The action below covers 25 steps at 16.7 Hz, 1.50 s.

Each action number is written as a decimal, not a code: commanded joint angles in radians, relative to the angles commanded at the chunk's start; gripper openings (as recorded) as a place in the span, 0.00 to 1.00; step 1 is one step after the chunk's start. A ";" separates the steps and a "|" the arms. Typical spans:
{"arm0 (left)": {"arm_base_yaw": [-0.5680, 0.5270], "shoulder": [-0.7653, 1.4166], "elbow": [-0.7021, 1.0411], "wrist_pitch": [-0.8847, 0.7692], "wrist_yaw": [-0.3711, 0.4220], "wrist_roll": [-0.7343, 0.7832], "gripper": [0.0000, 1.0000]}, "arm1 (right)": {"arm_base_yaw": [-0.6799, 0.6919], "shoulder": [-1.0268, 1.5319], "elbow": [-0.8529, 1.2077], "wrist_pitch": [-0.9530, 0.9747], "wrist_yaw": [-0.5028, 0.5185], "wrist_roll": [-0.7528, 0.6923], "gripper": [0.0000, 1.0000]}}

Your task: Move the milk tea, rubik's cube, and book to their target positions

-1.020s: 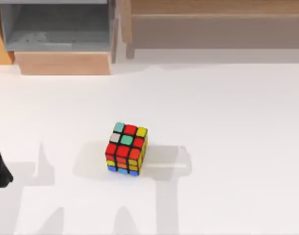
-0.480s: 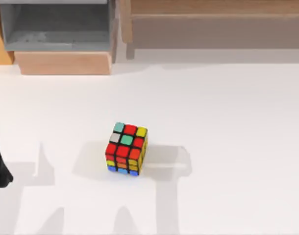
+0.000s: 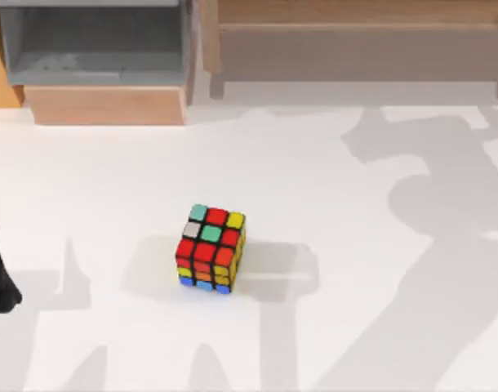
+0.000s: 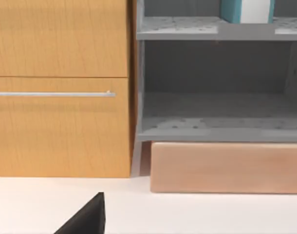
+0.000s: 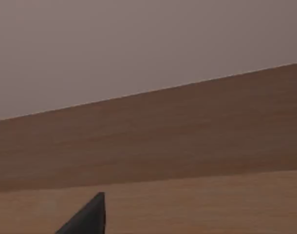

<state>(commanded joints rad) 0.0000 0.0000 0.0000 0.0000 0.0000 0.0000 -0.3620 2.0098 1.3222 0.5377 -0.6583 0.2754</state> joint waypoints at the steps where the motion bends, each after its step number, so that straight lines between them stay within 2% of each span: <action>1: 0.000 0.000 0.000 0.000 0.000 0.000 1.00 | 0.059 0.015 0.070 -0.104 0.020 0.041 1.00; 7: 0.000 0.000 0.000 0.000 0.000 0.000 1.00 | 0.430 0.140 0.543 -0.786 0.170 0.314 1.00; 16: 0.000 0.000 0.000 0.000 0.000 0.000 1.00 | 0.931 0.440 1.222 -1.762 0.461 0.685 1.00; 21: 0.000 0.000 0.000 0.000 0.000 0.000 1.00 | 1.121 0.624 1.472 -2.138 0.603 0.797 1.00; 25: 0.000 0.000 0.000 0.000 0.000 0.000 1.00 | 1.196 0.705 1.573 -2.278 0.663 0.828 1.00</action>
<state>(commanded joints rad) 0.0000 0.0000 0.0000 0.0000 0.0000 0.0000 0.8344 2.7145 2.8947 -1.7408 0.0048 1.1036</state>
